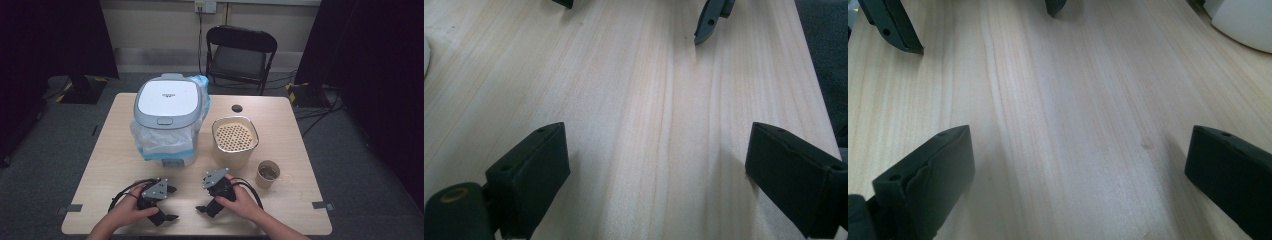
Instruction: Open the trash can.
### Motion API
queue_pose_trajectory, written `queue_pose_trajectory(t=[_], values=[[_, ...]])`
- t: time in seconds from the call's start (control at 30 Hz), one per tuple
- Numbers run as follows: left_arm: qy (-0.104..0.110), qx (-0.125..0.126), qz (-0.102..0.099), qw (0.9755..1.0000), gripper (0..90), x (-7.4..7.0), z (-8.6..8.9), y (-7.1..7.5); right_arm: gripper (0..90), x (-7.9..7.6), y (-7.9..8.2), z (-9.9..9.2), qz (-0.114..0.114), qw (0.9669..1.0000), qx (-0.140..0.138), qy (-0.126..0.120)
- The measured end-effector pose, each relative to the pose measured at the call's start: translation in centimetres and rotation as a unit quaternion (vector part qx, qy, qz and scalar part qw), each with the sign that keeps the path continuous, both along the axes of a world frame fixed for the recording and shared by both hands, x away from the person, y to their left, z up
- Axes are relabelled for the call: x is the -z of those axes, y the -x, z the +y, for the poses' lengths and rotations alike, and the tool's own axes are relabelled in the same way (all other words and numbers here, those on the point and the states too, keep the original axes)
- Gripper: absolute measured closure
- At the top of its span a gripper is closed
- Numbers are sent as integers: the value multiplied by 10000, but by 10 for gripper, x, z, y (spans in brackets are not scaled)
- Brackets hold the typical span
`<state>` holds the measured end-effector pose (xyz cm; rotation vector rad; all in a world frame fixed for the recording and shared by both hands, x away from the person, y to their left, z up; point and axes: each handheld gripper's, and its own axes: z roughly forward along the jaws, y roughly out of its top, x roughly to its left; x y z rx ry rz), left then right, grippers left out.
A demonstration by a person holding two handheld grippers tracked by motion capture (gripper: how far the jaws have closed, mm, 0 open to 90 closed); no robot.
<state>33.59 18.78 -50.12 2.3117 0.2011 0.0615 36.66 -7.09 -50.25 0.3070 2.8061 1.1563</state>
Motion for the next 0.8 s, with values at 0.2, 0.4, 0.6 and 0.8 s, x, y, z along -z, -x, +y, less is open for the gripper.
queue_pose_trajectory(t=[0.2, 0.4, 0.6, 0.8], values=[[-5, -25, 17, 10000, 96, 0, 0, 0, 0, 0, 0, 0, 3, 10000, -6, -1], [-58, -95, 15, 9999, 62, 0, -1, 0, 0, 0, 0, 0, -2, 10000, -22, 0], [87, -312, 189, 9993, 125, -1, 1, -1, 0, 0, 0, 0, 2, 10000, -20, 0], [129, -431, 523, 9976, 163, -7, 10, -2, 0, 0, 0, 0, -5, 10000, -26, -1]])
